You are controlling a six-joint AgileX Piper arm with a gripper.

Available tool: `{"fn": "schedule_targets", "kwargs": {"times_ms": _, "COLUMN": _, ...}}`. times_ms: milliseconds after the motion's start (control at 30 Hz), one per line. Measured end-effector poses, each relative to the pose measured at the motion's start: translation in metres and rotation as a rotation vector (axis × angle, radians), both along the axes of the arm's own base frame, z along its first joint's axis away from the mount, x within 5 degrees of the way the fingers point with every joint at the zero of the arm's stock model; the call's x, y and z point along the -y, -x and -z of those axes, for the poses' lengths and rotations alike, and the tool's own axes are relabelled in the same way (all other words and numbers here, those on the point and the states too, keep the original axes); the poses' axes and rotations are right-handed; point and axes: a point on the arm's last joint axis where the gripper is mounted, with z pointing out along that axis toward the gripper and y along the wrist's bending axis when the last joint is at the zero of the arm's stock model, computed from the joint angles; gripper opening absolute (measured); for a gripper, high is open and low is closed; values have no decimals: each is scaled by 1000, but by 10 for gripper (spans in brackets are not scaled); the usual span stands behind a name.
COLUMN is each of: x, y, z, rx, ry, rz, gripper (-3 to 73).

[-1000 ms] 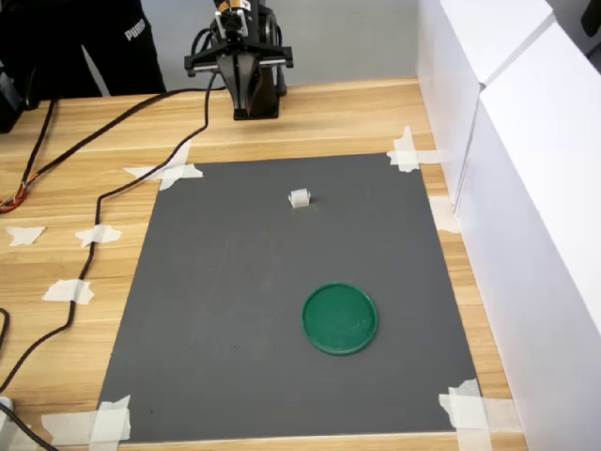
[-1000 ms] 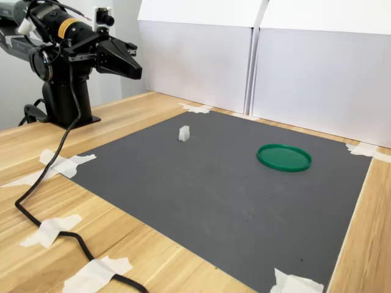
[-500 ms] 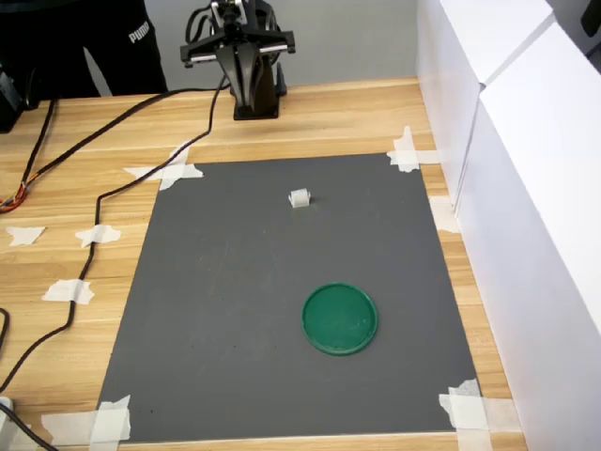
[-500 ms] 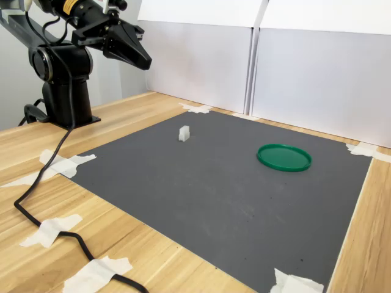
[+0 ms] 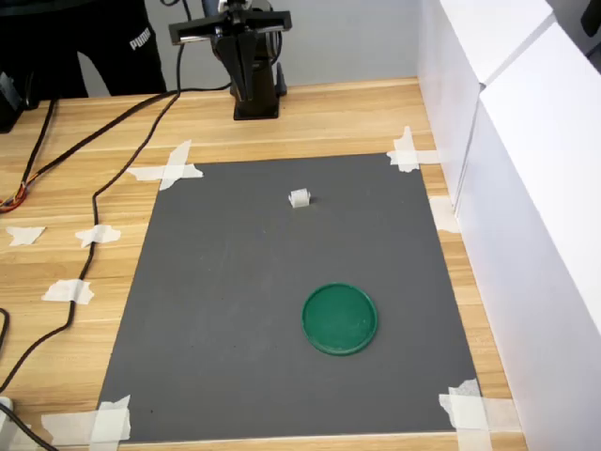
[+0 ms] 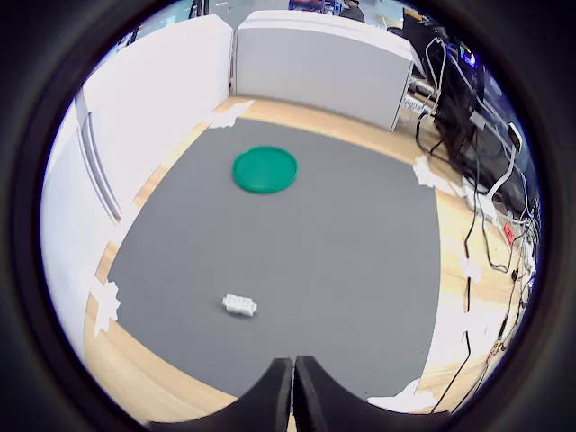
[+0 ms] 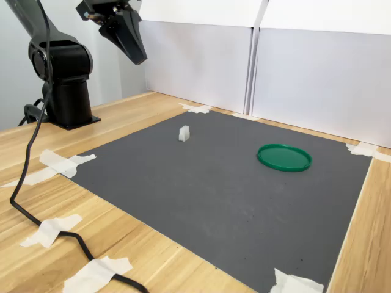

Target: Grasp a white terminal and put it on the green lid.

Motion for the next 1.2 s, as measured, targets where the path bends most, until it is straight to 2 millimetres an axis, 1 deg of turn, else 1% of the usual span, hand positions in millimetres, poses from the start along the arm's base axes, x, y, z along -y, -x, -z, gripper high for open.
{"fn": "schedule_targets", "kwargs": {"times_ms": 233, "x": 0, "y": -34, "z": -6, "rx": -139, "ry": -6, "rz": -15, "gripper": -16}}
{"fn": "schedule_targets", "kwargs": {"times_ms": 400, "x": -1, "y": -54, "z": -8, "rx": -279, "ry": 38, "rz": -108, "gripper": -16}}
{"fn": "schedule_targets", "kwargs": {"times_ms": 633, "x": -2, "y": -72, "z": -8, "rx": -399, "ry": 106, "rz": -273, "gripper": -13}}
{"fn": "schedule_targets", "kwargs": {"times_ms": 733, "x": -2, "y": -75, "z": -5, "rx": -434, "ry": 126, "rz": -330, "gripper": 22}}
{"fn": "schedule_targets", "kwargs": {"times_ms": 800, "x": -2, "y": -74, "z": -3, "rx": -454, "ry": 133, "rz": -356, "gripper": 68}}
{"fn": "schedule_targets", "kwargs": {"times_ms": 867, "x": -2, "y": -73, "z": -2, "rx": -469, "ry": 136, "rz": -372, "gripper": 144}}
{"fn": "schedule_targets", "kwargs": {"times_ms": 933, "x": -2, "y": -73, "z": -2, "rx": -475, "ry": 137, "rz": -377, "gripper": 234}}
{"fn": "schedule_targets", "kwargs": {"times_ms": 1067, "x": -2, "y": -72, "z": -2, "rx": -484, "ry": 125, "rz": -349, "gripper": 463}}
{"fn": "schedule_targets", "kwargs": {"times_ms": 1200, "x": -3, "y": -70, "z": -5, "rx": -474, "ry": 102, "rz": -321, "gripper": 634}}
